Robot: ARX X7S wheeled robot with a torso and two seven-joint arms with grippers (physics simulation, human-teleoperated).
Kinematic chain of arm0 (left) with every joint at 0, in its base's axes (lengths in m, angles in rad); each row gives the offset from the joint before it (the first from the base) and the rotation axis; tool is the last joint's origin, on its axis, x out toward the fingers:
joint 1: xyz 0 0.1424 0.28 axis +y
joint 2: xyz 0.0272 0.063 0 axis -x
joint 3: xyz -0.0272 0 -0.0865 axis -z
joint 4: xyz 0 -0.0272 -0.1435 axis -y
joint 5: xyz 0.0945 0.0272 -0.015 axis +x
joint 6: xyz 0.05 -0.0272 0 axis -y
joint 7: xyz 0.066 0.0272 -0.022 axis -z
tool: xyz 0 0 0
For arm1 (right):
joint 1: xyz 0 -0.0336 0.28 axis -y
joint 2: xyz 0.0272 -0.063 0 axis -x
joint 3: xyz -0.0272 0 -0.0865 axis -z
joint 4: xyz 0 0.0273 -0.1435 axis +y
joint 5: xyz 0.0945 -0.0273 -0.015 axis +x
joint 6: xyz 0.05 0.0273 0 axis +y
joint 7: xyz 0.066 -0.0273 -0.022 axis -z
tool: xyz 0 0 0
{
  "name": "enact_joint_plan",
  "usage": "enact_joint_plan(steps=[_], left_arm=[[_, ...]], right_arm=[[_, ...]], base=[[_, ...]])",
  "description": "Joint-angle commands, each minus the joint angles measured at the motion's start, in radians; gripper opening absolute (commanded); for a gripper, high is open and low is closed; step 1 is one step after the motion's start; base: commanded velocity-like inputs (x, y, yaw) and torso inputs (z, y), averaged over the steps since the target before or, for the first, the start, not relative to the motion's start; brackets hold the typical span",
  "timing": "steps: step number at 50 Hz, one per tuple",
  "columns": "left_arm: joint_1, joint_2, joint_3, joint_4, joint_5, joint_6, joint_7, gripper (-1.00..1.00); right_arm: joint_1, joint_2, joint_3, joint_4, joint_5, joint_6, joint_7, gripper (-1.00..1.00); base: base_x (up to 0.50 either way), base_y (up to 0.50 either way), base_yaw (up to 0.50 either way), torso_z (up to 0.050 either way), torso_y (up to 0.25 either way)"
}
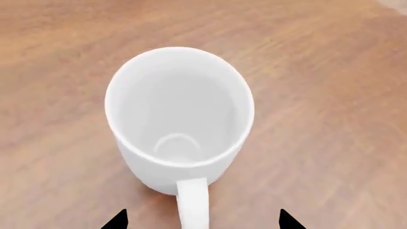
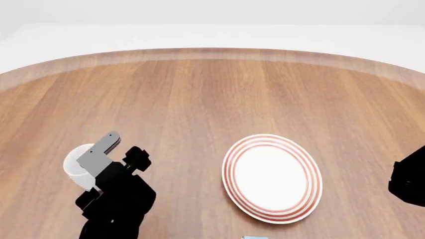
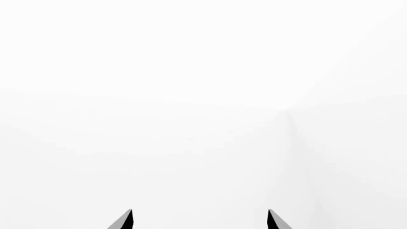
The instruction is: Pick up the white mug and put it on the plate, and put the chocolate pudding to the right of the plate.
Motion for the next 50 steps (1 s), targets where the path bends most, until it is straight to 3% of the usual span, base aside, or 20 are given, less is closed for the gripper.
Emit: enact_joint_plan(steps=[1,37,38,50], left_arm=[[-0.005,-0.011,0.017,-0.073,-0.002,0.041,0.022,1.00],[-0.035,-0.031,0.068,-0.229,0.004,0.111,0.073,1.00],[-0.038,-0.033,0.072,-0.231,0.005,0.107,0.073,-1.00],[-0.048,-0.045,0.102,-0.241,0.015,0.090,0.065,-1.00]], right_arm=[[-0.003,0.003,-0.001,0.001,0.001,-0.004,0.003,1.00],[-0.006,0.010,-0.016,0.005,-0.002,-0.008,0.013,1.00],[-0.006,0.010,-0.016,0.005,-0.002,-0.008,0.013,1.00],[-0.006,0.013,-0.021,0.009,-0.003,-0.008,0.015,1.00]], base=[[0.00,0.00,0.00,0.000,0.000],[0.00,0.00,0.00,0.000,0.000],[0.00,0.00,0.00,0.000,0.000],[0.00,0.00,0.00,0.000,0.000]])
